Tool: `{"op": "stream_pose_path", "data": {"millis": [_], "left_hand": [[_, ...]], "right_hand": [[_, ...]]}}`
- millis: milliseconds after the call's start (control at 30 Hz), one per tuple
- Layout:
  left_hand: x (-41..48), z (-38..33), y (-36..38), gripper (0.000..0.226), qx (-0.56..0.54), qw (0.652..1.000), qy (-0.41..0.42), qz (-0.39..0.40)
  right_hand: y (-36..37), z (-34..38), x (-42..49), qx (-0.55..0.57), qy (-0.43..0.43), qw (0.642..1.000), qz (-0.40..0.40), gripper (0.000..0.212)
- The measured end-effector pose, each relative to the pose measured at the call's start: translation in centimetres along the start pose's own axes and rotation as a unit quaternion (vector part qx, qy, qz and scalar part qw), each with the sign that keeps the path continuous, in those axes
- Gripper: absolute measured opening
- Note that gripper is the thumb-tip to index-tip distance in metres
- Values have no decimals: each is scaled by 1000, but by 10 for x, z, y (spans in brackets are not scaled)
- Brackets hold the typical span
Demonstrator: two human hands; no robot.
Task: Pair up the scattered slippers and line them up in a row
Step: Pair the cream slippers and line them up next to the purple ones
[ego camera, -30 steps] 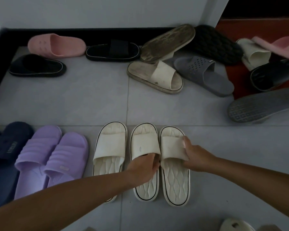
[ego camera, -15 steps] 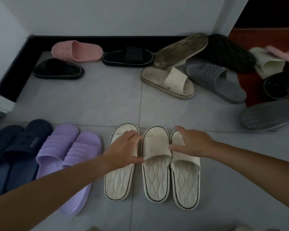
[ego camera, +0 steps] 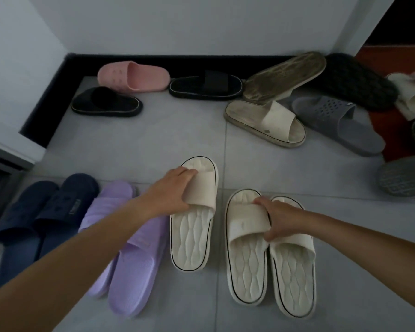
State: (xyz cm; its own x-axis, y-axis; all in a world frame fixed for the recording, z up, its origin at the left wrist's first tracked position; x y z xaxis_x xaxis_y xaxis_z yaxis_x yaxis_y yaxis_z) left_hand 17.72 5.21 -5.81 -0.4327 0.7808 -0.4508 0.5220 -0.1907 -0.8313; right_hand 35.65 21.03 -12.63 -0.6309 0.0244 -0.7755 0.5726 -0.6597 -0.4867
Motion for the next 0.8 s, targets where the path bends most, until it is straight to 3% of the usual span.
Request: {"op": "stream_pose_path", "data": {"millis": [233,433,567,700,800], "left_hand": [[-13,12,-67,94,-1,998,-10,-60],[-16,26,-91,90,-7,994,-44,-96],[-2,0,-88,89,-47,995,-24,-80],[29,-67,-84,88,-59,995,42,-75],[45,-126,-62,89,-40,993,95,-50]], "right_hand": [[31,101,29,9,-87,996,-15,92],[43,132,44,-17,-86,996,-17,94],[21,97,32,-6,-78,997,9,114],[-20,18,1,44,-24,997,-63,98],[-30,-54,-33,10,74,996,-44,92]]}}
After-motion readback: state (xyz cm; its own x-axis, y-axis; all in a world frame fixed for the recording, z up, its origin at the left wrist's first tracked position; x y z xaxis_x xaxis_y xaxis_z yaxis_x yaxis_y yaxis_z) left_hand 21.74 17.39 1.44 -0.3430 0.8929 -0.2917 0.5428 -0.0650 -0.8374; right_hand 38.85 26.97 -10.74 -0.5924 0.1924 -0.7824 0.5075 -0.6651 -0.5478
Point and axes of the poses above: each hand's wrist, its own x-axis towards the middle knuckle, its own y-axis out of the palm, z = x × y, the point moved 10 cm from there along x, towards the middle knuckle, and after that the axes turned 7 degrees about z, right-handed, at the moved point
